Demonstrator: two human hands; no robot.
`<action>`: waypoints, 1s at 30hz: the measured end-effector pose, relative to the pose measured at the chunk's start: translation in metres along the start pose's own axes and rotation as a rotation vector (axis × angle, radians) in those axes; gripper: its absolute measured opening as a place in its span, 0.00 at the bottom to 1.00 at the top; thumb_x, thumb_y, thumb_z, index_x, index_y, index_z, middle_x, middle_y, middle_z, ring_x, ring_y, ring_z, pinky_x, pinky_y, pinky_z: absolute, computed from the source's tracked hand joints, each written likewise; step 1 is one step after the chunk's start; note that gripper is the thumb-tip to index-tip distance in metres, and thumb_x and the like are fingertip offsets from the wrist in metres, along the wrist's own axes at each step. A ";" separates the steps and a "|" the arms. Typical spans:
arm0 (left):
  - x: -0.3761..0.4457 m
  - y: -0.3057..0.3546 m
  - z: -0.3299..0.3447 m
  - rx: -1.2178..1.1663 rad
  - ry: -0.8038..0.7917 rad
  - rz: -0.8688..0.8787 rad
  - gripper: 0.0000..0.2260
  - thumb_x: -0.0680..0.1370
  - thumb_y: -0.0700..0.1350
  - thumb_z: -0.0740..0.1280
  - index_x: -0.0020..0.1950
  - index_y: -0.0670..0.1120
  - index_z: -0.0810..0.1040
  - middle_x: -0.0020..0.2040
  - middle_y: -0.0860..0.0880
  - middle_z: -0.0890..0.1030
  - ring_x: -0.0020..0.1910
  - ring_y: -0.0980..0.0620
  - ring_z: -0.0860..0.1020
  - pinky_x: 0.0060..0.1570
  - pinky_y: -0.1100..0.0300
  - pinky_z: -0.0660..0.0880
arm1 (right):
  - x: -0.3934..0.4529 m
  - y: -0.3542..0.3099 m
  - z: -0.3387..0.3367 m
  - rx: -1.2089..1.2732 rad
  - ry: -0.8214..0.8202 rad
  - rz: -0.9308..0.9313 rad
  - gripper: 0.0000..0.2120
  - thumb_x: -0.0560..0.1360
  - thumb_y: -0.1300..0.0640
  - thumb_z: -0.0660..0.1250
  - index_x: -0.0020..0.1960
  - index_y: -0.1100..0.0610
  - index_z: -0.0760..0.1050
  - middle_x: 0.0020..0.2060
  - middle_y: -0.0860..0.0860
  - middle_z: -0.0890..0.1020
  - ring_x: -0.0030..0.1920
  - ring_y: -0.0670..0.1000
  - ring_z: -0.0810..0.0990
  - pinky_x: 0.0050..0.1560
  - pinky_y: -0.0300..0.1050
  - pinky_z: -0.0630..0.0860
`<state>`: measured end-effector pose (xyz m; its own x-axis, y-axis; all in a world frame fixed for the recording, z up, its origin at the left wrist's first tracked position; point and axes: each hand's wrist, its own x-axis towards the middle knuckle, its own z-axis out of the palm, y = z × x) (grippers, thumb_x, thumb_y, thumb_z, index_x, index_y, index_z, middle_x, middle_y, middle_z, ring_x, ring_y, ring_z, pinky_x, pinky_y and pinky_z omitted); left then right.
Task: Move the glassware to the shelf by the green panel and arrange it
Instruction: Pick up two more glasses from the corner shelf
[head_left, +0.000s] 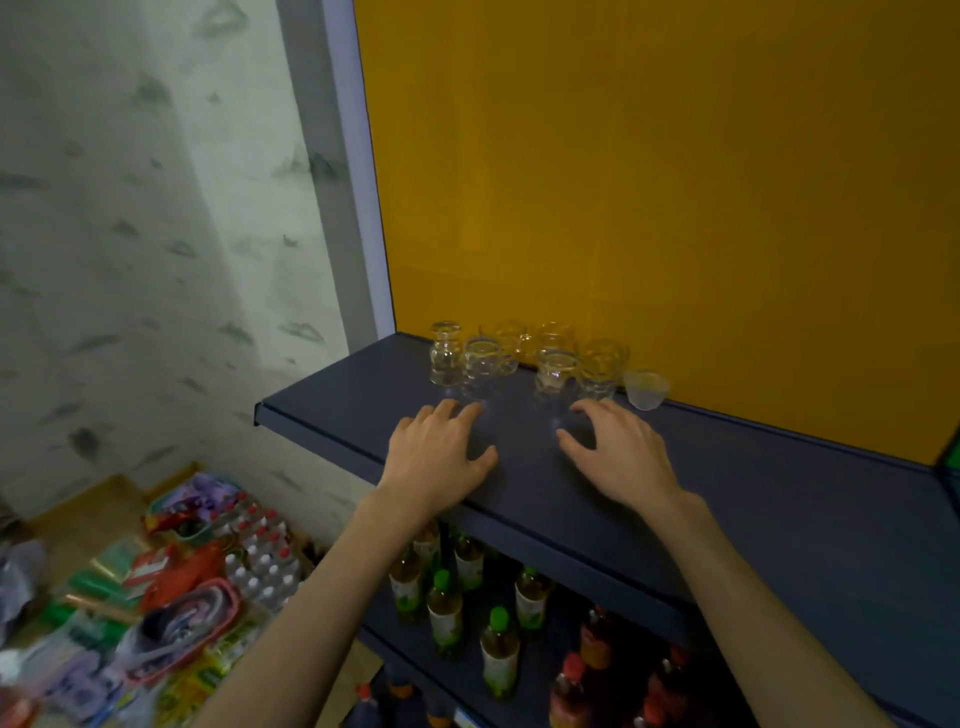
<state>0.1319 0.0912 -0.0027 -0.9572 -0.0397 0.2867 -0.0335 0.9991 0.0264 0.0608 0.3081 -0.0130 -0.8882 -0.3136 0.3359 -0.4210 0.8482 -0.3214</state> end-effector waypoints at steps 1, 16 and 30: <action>0.012 -0.010 0.002 0.007 -0.002 0.009 0.29 0.80 0.64 0.58 0.78 0.53 0.64 0.72 0.49 0.72 0.67 0.45 0.74 0.62 0.47 0.73 | 0.012 -0.002 0.005 0.004 0.011 0.015 0.23 0.78 0.39 0.62 0.69 0.50 0.72 0.64 0.49 0.77 0.63 0.53 0.77 0.57 0.52 0.76; 0.156 -0.061 0.044 -0.121 0.036 0.153 0.25 0.79 0.60 0.62 0.73 0.50 0.68 0.70 0.46 0.71 0.65 0.41 0.75 0.55 0.48 0.75 | 0.070 -0.013 0.042 -0.170 0.081 0.279 0.23 0.77 0.40 0.64 0.67 0.51 0.74 0.62 0.50 0.79 0.60 0.54 0.79 0.51 0.49 0.76; 0.185 -0.065 0.054 -0.179 -0.040 0.284 0.33 0.71 0.69 0.68 0.67 0.50 0.65 0.63 0.44 0.71 0.58 0.40 0.77 0.44 0.52 0.71 | 0.088 -0.030 0.064 -0.225 0.109 0.594 0.30 0.73 0.32 0.65 0.62 0.55 0.73 0.58 0.54 0.81 0.59 0.58 0.79 0.52 0.52 0.76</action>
<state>-0.0584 0.0195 -0.0030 -0.9317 0.2436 0.2694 0.2834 0.9515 0.1198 -0.0166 0.2280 -0.0311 -0.9293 0.2722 0.2497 0.1962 0.9364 -0.2908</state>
